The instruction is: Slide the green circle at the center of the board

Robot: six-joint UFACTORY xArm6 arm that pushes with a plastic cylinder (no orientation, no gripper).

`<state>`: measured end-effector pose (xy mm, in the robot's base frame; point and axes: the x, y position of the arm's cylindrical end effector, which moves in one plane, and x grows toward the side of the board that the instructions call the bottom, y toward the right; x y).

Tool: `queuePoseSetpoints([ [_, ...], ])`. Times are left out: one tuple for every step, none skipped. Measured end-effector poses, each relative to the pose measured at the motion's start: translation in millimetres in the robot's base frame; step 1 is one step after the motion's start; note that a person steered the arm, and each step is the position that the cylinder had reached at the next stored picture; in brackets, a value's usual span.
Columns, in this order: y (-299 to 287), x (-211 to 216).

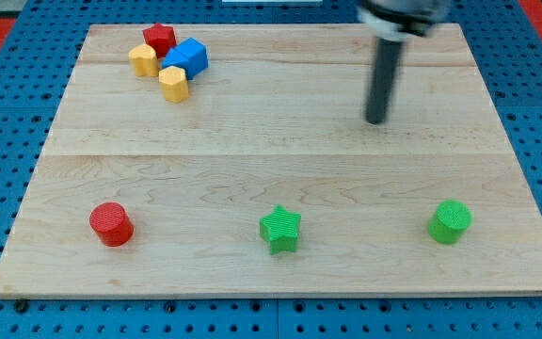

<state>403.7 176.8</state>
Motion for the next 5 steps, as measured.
queuePoseSetpoints([
  [85,55],
  [85,156],
  [12,174],
  [-58,150],
  [-20,173],
])
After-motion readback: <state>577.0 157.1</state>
